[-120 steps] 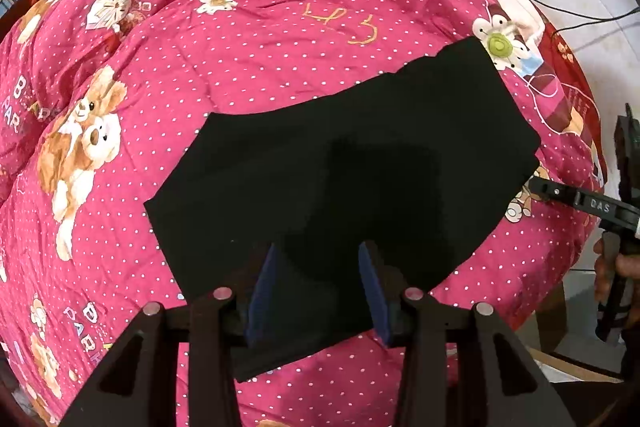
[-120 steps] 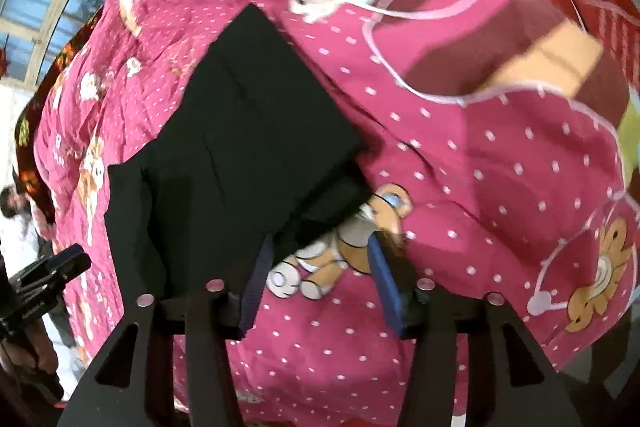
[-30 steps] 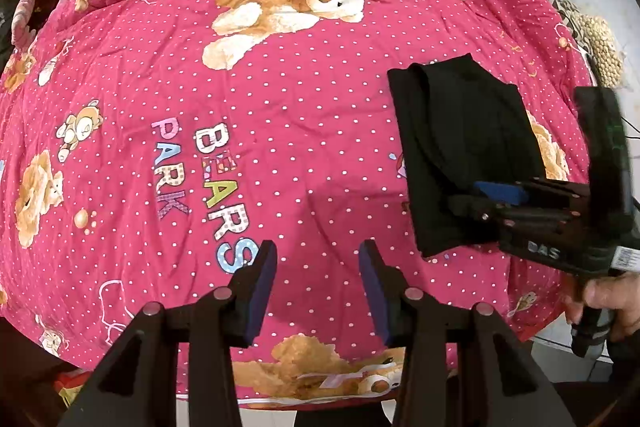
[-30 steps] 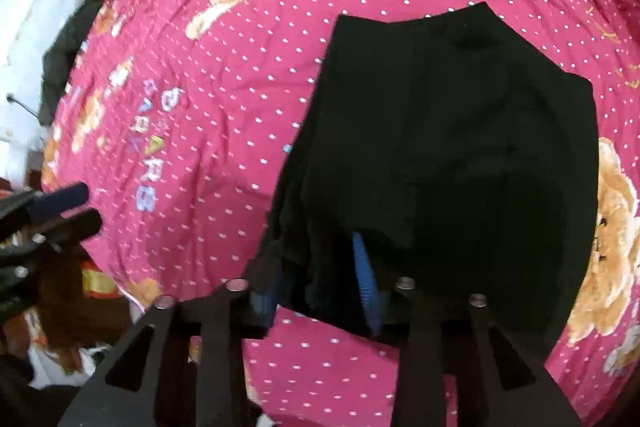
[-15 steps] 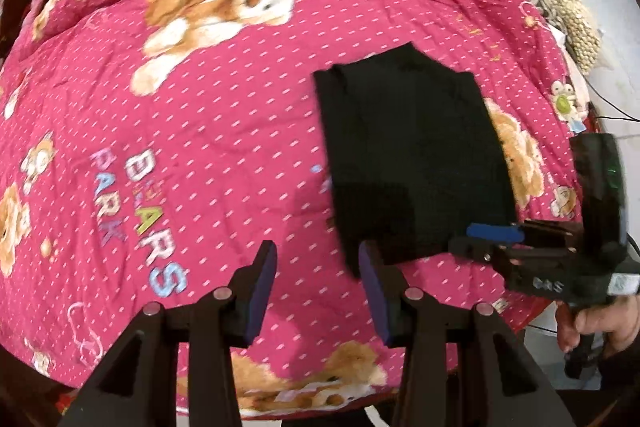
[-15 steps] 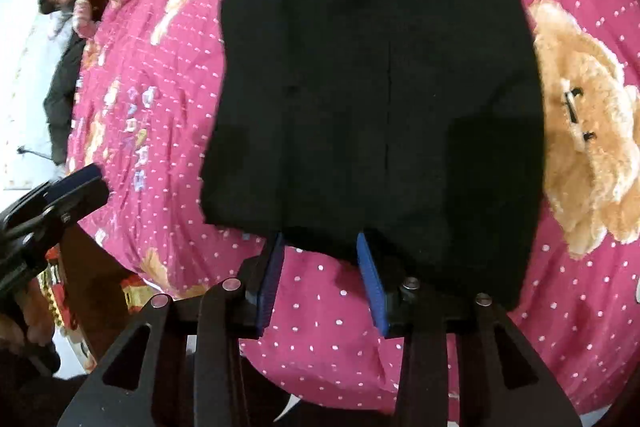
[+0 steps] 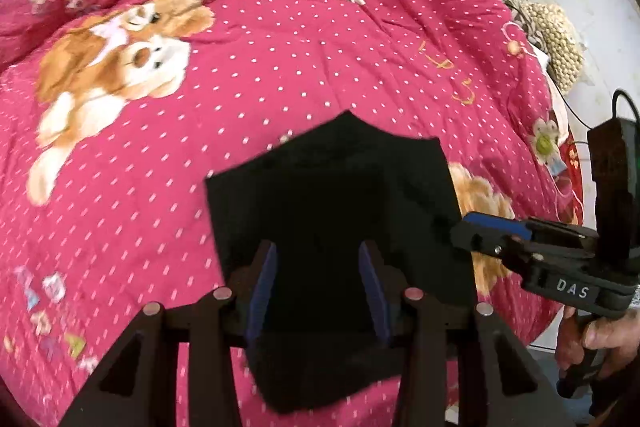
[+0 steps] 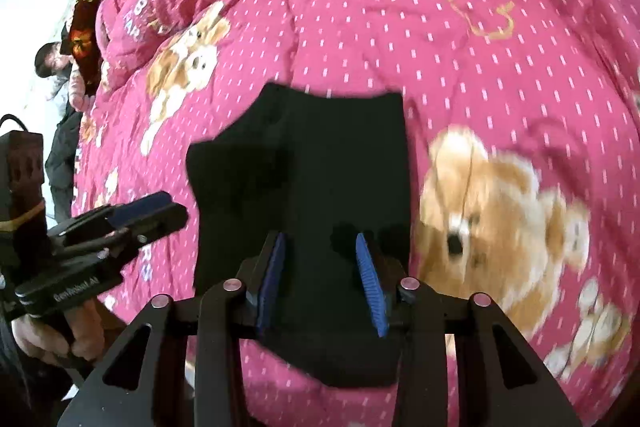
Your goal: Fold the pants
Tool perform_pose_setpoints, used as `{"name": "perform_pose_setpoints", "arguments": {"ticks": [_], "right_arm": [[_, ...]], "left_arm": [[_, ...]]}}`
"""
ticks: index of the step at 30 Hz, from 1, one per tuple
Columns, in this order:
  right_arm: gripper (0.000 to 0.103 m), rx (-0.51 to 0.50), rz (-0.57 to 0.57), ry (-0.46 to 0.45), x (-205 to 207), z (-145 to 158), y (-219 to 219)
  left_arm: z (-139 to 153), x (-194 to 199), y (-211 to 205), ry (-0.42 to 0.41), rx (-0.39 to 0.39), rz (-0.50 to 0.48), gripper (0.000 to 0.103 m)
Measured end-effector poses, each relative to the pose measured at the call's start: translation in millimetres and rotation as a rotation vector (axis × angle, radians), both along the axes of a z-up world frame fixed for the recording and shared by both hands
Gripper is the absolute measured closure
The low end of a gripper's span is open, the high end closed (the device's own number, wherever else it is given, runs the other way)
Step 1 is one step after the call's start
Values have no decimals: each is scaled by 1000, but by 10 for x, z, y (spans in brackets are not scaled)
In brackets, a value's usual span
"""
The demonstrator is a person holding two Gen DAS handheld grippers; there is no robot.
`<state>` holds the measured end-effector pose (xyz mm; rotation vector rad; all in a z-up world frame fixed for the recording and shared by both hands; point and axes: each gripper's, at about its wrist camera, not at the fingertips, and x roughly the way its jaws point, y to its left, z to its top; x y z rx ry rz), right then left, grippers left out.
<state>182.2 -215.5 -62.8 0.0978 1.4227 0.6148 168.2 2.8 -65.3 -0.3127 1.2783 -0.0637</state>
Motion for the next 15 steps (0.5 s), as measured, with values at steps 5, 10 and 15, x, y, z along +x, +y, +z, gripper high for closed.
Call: {"name": "perform_pose_setpoints", "arguments": {"ticks": [5, 10, 15], "right_arm": [[87, -32, 32, 9, 392, -236, 202], [101, -92, 32, 26, 619, -532, 230], [101, -70, 23, 31, 672, -599, 200]], "left_arm": [[-358, 224, 116, 45, 43, -2, 58], [-507, 216, 207, 22, 8, -2, 56], [-547, 190, 252, 15, -25, 21, 56]]}}
